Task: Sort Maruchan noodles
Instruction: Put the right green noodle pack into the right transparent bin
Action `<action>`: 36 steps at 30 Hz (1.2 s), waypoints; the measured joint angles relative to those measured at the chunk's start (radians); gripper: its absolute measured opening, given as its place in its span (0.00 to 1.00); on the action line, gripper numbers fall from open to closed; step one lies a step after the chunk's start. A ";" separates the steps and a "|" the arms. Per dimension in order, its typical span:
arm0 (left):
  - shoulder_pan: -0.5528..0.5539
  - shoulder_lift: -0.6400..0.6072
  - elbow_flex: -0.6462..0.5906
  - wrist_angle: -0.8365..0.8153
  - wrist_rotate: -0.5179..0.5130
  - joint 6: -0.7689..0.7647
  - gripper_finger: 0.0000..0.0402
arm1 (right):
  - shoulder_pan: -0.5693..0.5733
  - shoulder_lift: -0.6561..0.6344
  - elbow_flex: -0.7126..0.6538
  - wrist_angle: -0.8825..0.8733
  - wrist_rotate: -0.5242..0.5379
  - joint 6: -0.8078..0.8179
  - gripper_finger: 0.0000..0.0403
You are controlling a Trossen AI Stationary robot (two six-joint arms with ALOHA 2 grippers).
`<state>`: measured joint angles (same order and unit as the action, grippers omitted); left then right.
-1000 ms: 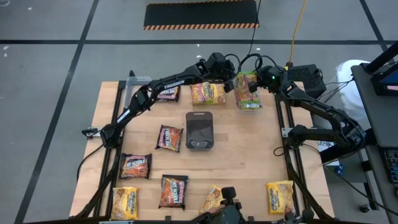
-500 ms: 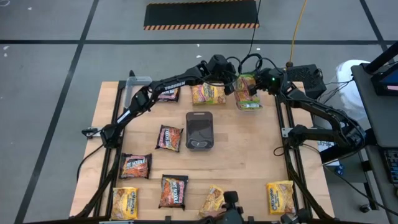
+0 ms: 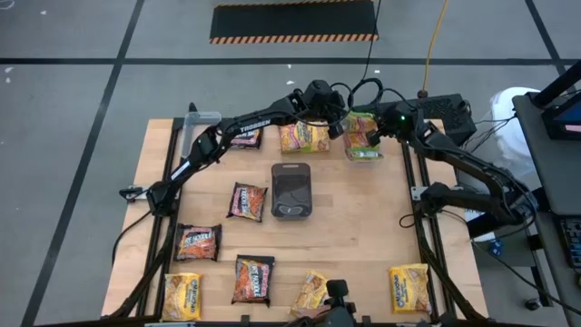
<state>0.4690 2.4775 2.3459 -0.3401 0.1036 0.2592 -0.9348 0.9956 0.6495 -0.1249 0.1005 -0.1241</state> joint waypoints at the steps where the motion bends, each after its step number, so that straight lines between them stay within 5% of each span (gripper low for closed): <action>1: 0.000 0.000 0.000 0.000 0.000 0.000 0.00 | 0.000 -0.010 0.000 -0.004 0.000 -0.011 0.00; 24: 0.000 -0.001 0.000 0.000 0.000 -0.037 0.02 | 0.000 -0.049 0.000 -0.076 0.000 -0.053 0.00; 36: 0.000 -0.002 0.000 0.000 0.000 -0.041 0.02 | 0.000 -0.049 0.000 -0.078 0.002 -0.053 0.14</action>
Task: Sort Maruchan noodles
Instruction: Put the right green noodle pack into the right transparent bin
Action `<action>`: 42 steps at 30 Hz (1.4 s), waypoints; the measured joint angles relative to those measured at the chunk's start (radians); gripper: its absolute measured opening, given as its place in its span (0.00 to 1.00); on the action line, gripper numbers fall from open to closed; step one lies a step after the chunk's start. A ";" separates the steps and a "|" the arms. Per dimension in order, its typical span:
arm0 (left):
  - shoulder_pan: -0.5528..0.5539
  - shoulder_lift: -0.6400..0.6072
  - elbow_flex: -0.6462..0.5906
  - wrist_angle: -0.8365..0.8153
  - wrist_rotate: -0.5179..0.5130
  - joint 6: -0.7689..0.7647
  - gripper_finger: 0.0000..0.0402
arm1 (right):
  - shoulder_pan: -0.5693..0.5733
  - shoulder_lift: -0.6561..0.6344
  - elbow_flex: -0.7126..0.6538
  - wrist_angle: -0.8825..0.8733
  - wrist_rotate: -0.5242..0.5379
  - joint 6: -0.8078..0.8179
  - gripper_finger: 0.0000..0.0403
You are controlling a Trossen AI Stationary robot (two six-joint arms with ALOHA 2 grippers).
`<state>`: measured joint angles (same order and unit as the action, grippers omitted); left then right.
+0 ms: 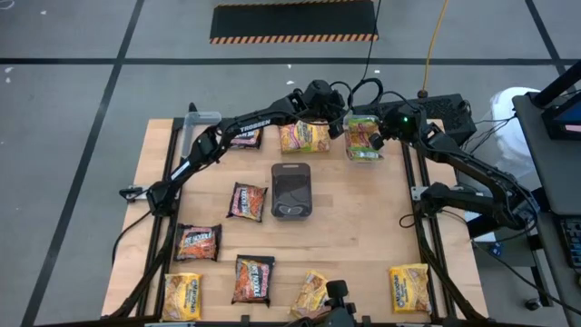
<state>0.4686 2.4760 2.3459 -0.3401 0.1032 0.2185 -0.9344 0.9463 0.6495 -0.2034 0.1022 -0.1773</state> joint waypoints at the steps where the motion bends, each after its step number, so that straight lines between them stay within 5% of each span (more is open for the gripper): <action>1: 0.000 0.000 0.000 0.000 0.000 0.000 0.02 | 0.000 0.000 0.000 0.000 0.001 -0.002 0.15; 42: 0.000 -0.074 0.000 -0.099 0.008 -0.097 0.02 | 0.000 -0.285 0.000 -0.075 -0.001 -0.068 0.17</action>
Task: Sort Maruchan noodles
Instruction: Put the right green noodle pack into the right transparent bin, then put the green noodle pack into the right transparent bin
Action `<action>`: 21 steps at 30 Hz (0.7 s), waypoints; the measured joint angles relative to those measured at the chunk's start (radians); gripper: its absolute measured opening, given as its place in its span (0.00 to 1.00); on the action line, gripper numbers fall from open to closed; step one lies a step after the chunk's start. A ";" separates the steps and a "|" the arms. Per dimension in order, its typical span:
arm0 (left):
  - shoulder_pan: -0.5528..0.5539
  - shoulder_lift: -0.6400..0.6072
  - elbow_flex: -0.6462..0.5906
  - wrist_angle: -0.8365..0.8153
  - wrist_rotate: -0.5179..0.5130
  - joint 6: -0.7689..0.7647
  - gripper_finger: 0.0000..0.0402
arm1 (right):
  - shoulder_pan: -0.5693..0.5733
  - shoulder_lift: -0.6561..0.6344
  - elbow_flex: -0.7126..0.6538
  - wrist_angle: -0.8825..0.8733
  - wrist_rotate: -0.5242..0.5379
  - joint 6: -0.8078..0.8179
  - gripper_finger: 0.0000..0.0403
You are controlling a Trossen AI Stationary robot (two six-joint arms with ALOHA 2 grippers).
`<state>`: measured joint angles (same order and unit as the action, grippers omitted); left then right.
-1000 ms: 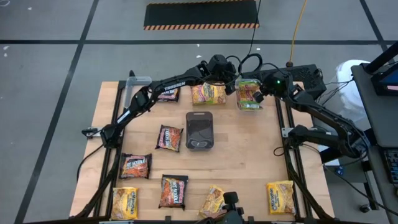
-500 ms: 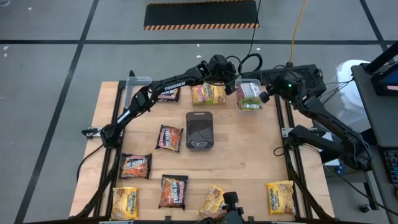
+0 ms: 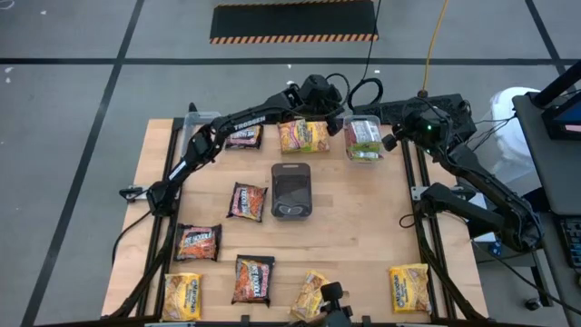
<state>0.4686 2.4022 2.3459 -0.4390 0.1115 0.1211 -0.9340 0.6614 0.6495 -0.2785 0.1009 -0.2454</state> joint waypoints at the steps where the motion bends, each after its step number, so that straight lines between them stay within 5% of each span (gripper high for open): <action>1: 0.000 -0.013 0.000 -0.022 0.000 0.003 0.02 | 0.000 -0.003 0.000 0.004 -0.001 0.000 0.17; 12: 0.032 -0.124 0.001 -0.189 0.004 -0.044 0.02 | 0.003 -0.069 0.000 0.020 -0.154 0.026 0.17; 21: 0.053 -0.206 0.001 -0.356 0.023 -0.068 0.02 | 0.003 -0.136 0.001 0.026 -0.158 0.017 0.17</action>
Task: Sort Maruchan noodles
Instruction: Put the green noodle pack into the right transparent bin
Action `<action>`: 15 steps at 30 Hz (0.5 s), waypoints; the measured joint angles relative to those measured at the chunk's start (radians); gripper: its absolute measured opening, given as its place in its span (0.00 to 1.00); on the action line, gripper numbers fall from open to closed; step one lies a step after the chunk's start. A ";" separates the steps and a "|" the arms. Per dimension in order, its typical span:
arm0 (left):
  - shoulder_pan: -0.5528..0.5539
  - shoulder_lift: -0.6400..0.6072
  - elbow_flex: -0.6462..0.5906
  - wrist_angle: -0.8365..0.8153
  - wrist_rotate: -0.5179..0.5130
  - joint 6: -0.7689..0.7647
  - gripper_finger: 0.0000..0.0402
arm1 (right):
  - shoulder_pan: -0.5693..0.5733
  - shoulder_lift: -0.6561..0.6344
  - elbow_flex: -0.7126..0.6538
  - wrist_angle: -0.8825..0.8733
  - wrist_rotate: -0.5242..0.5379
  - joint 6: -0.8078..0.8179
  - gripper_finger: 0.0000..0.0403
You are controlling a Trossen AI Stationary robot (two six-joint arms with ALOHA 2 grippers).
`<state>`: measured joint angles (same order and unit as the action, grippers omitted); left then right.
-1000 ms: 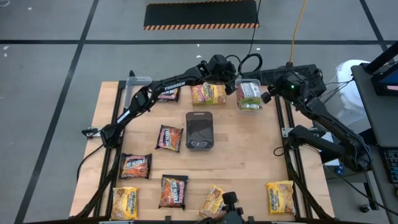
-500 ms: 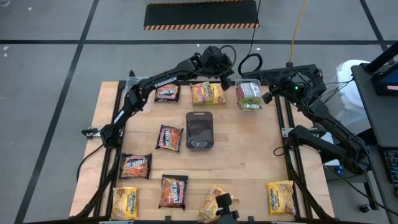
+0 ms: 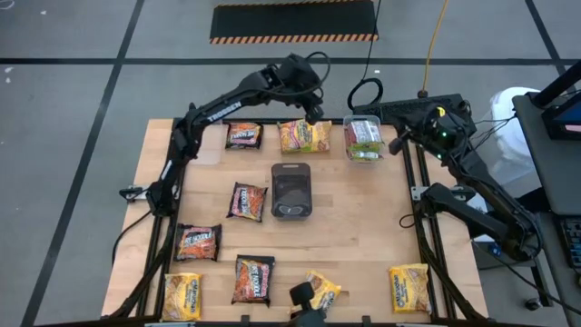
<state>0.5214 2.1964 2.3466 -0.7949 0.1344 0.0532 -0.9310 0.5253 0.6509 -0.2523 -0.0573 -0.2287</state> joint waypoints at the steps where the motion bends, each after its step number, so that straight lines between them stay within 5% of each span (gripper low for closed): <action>1: 0.000 -0.012 0.000 -0.008 0.001 0.003 0.02 | 0.000 -0.006 0.000 0.000 0.000 0.000 0.17; 15: 0.022 -0.182 -0.001 -0.197 -0.004 0.031 0.02 | 0.005 -0.030 0.001 0.145 -0.272 0.143 0.17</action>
<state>0.5438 2.0141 2.3459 -0.9923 0.1299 0.0846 -0.9259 0.4950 0.6514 -0.1071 -0.3292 -0.0859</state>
